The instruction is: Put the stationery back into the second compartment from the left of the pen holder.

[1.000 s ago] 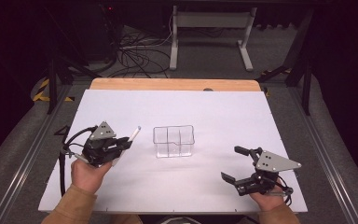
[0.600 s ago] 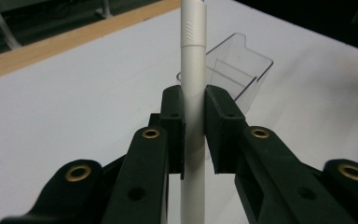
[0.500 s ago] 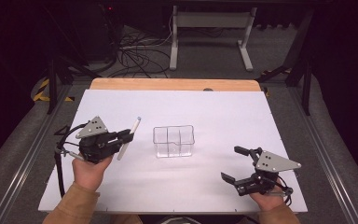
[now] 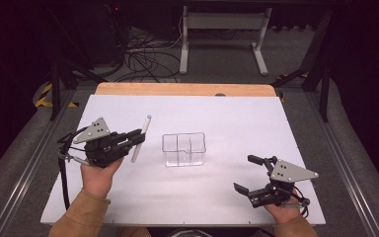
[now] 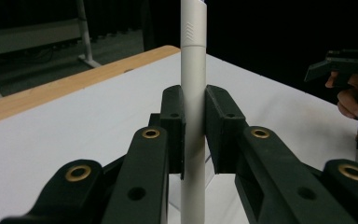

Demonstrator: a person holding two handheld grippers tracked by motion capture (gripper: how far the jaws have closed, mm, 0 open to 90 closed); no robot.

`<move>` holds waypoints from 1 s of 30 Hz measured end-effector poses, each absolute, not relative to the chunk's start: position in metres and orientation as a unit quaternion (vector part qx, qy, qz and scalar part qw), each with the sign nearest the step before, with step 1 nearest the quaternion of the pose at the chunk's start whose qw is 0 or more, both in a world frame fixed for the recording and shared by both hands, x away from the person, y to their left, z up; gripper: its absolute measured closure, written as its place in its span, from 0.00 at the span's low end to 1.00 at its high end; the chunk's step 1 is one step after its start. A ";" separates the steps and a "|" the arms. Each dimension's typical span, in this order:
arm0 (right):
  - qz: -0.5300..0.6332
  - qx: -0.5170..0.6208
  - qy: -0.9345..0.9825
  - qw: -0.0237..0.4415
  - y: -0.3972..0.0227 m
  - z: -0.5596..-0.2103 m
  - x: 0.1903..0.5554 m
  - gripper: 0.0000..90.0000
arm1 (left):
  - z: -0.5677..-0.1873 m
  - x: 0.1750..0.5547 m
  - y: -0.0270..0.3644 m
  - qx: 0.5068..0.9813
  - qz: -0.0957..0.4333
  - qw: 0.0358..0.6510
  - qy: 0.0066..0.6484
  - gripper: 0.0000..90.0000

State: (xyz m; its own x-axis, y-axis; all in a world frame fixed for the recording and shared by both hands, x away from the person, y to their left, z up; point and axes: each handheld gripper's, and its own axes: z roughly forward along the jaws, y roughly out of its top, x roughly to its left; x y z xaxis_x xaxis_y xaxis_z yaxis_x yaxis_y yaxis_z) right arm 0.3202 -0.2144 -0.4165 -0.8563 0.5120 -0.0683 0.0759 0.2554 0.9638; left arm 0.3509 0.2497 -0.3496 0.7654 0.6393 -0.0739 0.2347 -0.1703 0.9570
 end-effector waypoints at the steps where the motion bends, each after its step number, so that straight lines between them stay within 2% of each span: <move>1: 0.580 0.191 0.769 0.188 -0.214 -0.416 0.320 0.05 | -0.349 0.351 0.248 0.743 0.177 0.576 0.292 0.88; 9: 0.579 0.191 0.771 0.187 -0.214 -0.417 0.320 0.05 | -0.347 0.352 0.239 0.733 0.194 0.600 0.257 0.88; 30: 0.579 0.190 0.771 0.186 -0.214 -0.418 0.320 0.05 | -0.336 0.373 0.208 0.724 0.142 0.632 0.239 0.88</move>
State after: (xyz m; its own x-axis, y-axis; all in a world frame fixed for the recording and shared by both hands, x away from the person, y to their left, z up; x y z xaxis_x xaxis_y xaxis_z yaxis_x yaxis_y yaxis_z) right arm 0.3203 -0.2136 -0.4178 -0.8590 0.5075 -0.0672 0.0775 0.2586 0.9629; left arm 0.3729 0.2082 -0.3363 0.8454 0.5253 -0.0972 0.1672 -0.0873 0.9820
